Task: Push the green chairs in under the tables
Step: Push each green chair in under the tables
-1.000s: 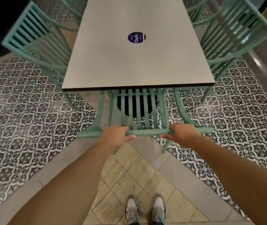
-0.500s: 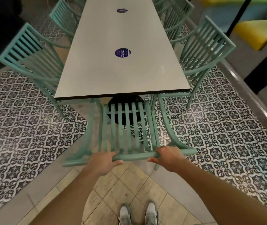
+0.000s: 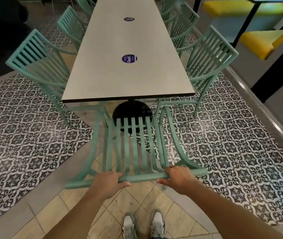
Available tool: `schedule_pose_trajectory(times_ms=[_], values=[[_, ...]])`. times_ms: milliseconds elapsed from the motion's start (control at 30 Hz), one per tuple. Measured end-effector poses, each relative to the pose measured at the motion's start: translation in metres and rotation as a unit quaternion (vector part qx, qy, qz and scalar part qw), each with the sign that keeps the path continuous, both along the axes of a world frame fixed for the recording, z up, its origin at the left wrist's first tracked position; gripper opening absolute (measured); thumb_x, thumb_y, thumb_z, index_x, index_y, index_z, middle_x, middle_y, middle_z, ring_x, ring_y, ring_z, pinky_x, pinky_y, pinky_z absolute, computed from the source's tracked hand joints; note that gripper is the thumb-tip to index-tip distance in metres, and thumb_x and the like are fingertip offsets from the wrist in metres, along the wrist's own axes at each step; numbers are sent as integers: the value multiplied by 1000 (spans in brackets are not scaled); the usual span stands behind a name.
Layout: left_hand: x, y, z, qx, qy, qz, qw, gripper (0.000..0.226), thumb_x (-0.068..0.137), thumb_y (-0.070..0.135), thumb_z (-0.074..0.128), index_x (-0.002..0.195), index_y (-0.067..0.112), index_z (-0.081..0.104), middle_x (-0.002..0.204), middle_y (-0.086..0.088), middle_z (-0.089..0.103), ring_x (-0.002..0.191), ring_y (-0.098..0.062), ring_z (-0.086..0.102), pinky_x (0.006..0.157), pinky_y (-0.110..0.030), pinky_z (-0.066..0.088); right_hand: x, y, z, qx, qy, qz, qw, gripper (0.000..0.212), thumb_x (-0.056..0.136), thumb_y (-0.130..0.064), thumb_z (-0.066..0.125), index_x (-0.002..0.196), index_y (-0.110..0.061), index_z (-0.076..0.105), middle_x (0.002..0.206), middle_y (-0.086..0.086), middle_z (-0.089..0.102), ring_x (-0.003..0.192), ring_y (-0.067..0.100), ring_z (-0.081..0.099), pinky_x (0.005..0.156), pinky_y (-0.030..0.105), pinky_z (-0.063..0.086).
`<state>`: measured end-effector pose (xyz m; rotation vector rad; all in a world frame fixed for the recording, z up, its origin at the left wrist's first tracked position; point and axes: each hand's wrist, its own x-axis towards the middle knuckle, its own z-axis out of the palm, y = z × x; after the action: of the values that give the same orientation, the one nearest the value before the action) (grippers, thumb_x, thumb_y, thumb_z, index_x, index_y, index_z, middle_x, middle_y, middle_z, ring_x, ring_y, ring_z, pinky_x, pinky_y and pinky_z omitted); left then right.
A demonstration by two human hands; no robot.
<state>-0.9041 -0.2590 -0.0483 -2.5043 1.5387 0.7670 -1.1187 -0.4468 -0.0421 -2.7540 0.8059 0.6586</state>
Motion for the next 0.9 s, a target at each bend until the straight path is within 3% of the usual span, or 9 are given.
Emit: schedule_pose_trajectory(times_ms=[100, 233, 400, 467, 533, 600, 667, 733, 900], values=[[-5, 7, -1, 10, -1, 5, 1000, 77, 70, 88, 25, 110, 33, 60, 93, 8, 66, 87, -12, 61, 73, -31, 49, -7, 8, 2, 5, 4, -8, 1000, 96, 61, -89, 4, 110, -25, 55, 94, -4, 64, 87, 17, 62, 89, 41, 49], [-9, 10, 4, -1, 49, 69, 996, 63, 78, 82, 38, 108, 33, 64, 88, 9, 67, 80, -7, 62, 73, -29, 50, -8, 16, 12, 32, 13, -35, 999, 99, 58, -90, 2, 109, -24, 56, 94, -5, 62, 90, 16, 61, 96, 43, 46], [27, 22, 7, -53, -16, 245, 968, 55, 91, 65, 36, 117, 24, 61, 105, 2, 61, 91, -13, 58, 81, -32, 48, -18, -7, 11, -24, -98, -221, 970, 76, 83, -75, 27, 141, -27, 40, 140, -3, 47, 134, 20, 38, 115, 45, 27], [55, 45, 0, -23, -52, 364, 930, 51, 92, 55, 42, 128, 19, 52, 120, -8, 54, 107, -25, 53, 88, -36, 42, -33, -24, 3, -59, -193, -396, 896, 71, 87, -62, 48, 143, -19, 37, 143, 6, 44, 132, 27, 40, 112, 48, 31], [71, 70, -5, -17, 14, 515, 857, 55, 92, 46, 52, 135, 12, 45, 129, -18, 49, 113, -36, 49, 89, -41, 43, -49, -36, -4, 40, -268, -611, 744, 79, 83, -48, 66, 145, -11, 33, 140, 13, 46, 125, 34, 47, 102, 53, 41], [70, 79, -8, -88, 200, 670, 709, 51, 92, 33, 59, 132, 5, 43, 125, -24, 49, 100, -41, 55, 82, -49, 50, -61, -38, -14, 224, -305, -746, 547, 72, 82, -36, 71, 139, -6, 38, 123, 11, 54, 108, 32, 56, 89, 51, 50], [63, 81, -7, -165, 370, 728, 553, 38, 96, 20, 56, 129, 4, 45, 120, -26, 49, 89, -43, 58, 75, -53, 52, -65, -36, -23, 369, -310, -768, 422, 42, 89, -28, 64, 122, -5, 54, 103, 13, 59, 90, 28, 59, 70, 44, 52], [59, 79, -6, -219, 419, 732, 490, 35, 99, 10, 50, 132, 0, 46, 120, -27, 48, 108, -45, 55, 86, -51, 49, -62, -33, -28, 414, -334, -761, 372, 24, 93, -18, 56, 113, -6, 59, 97, 15, 59, 86, 28, 59, 59, 40, 55], [62, 75, -2, -238, 415, 744, 467, 34, 97, 5, 51, 130, -4, 47, 133, -31, 49, 120, -46, 51, 90, -51, 47, -48, -32, -32, 427, -377, -767, 296, 17, 93, -13, 52, 109, -7, 54, 92, 13, 57, 80, 24, 57, 60, 38, 54]])
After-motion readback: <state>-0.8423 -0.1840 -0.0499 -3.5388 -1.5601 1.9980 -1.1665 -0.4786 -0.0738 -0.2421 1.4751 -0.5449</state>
